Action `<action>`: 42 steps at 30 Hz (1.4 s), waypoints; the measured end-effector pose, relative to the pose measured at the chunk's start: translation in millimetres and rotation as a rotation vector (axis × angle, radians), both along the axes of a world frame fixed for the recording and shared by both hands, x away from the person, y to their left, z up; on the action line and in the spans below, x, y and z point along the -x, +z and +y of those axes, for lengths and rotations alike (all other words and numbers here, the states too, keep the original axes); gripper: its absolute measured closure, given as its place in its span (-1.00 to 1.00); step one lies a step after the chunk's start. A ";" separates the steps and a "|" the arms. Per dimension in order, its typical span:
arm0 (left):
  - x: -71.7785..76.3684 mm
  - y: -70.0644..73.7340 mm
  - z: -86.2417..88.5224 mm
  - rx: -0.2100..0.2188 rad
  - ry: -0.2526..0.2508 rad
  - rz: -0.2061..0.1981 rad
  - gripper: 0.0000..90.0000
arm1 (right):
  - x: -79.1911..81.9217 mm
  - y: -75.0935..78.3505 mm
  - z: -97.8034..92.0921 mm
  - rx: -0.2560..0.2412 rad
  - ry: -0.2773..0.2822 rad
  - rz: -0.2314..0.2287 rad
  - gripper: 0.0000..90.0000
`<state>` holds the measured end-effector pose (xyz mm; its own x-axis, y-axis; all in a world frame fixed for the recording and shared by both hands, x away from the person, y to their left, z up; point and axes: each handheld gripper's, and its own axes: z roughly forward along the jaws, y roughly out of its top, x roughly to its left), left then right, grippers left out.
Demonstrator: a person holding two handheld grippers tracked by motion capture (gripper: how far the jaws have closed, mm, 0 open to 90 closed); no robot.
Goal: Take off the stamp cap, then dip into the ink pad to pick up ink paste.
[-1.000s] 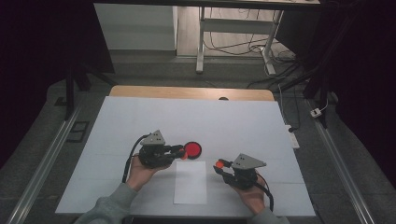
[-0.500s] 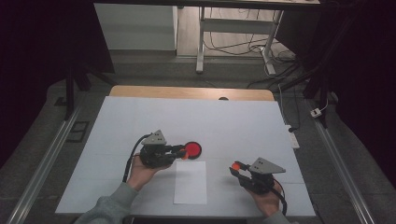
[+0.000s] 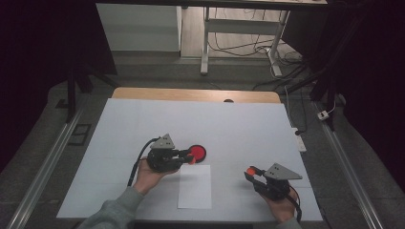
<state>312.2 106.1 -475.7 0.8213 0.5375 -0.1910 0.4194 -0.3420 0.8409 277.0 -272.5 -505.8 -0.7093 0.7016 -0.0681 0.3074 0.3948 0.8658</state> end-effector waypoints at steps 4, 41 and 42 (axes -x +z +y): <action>0.2 -0.4 -2.0 -0.011 -0.005 -0.003 0.61 | 0.2 1.0 -0.5 -0.004 -0.006 -0.003 0.43; -43.6 -9.1 -7.3 -0.007 0.046 0.021 0.61 | 1.0 0.7 -0.9 -0.005 -0.006 0.000 0.43; -44.4 -9.6 -7.9 -0.008 0.047 0.021 0.61 | 1.0 0.7 -1.2 -0.006 -0.007 0.001 0.43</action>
<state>356.6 98.2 -485.3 0.7908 0.5774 -0.2032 0.4527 -0.3283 0.8291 276.0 -273.7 -505.1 -0.7047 0.7066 -0.0635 0.3105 0.3877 0.8679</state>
